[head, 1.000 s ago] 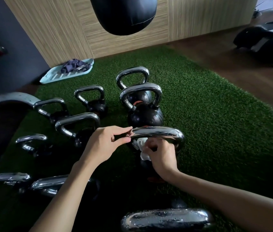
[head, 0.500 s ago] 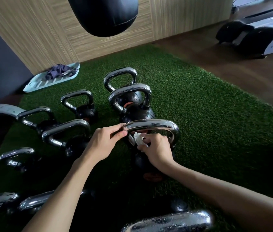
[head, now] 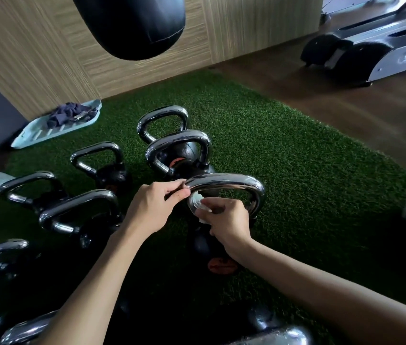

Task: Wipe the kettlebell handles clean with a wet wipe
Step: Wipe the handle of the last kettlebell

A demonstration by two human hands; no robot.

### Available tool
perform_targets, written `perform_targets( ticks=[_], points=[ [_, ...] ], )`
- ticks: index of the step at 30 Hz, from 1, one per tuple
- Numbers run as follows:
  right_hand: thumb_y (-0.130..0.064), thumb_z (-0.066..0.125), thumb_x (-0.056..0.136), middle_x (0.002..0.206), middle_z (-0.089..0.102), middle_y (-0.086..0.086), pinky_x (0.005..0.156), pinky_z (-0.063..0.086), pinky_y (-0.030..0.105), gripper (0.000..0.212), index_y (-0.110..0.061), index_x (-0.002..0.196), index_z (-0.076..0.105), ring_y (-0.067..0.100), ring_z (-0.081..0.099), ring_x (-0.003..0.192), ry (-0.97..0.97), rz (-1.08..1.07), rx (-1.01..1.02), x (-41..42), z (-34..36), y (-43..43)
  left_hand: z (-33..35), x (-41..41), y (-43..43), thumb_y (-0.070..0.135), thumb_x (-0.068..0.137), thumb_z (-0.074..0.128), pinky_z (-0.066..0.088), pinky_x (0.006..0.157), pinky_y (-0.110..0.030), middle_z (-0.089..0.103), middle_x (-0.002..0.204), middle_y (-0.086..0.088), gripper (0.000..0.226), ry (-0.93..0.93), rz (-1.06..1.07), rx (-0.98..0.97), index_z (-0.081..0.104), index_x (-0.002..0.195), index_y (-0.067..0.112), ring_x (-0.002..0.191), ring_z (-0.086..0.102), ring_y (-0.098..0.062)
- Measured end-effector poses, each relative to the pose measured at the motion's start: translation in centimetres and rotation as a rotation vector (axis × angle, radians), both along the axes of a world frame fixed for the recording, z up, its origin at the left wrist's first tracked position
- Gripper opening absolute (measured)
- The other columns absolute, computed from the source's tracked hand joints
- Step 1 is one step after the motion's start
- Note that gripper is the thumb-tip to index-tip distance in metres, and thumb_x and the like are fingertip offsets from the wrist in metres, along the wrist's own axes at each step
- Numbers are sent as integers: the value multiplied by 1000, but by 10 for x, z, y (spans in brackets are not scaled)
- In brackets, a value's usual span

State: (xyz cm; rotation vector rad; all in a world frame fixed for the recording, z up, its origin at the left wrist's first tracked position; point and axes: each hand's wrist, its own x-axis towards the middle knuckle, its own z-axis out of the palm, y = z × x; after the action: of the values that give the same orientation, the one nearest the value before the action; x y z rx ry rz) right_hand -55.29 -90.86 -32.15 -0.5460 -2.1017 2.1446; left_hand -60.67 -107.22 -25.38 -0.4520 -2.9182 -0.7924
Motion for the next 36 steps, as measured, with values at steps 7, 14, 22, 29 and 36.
perform_targets(
  ticks=[7,14,22,29,36],
  points=[
    [-17,89,77,79,77,-3,38,40,18,21,-20,95,78,-1,52,38,25,20,-116,-9,7,-4,4,5,1,56,91,63,45,84,-21,68,129,6,43,16,44,-44,66,130,37,123,63,-15],
    [-19,90,76,74,77,-3,40,40,18,18,-21,90,80,6,47,33,21,19,-61,-5,5,-4,5,10,0,56,91,64,46,85,-21,67,130,8,44,14,62,-56,67,130,36,123,63,-14],
    [-22,89,78,70,74,-2,36,34,18,18,-19,91,77,10,45,36,23,69,-144,24,4,12,11,18,5,57,92,61,50,85,-26,71,124,7,44,12,14,-125,67,130,35,115,68,-15],
    [-28,90,74,66,73,-6,47,43,21,14,-26,84,80,0,55,45,105,-218,78,77,-20,52,35,0,13,52,92,65,56,87,-32,78,104,5,27,-48,-184,-220,76,109,34,101,72,-16],
    [-32,91,72,77,76,-17,65,52,26,16,-27,83,81,0,66,64,128,-465,171,69,-33,65,38,-24,37,59,83,69,42,96,-19,70,127,6,53,-117,-355,-176,73,123,24,120,63,-10]
  ],
)
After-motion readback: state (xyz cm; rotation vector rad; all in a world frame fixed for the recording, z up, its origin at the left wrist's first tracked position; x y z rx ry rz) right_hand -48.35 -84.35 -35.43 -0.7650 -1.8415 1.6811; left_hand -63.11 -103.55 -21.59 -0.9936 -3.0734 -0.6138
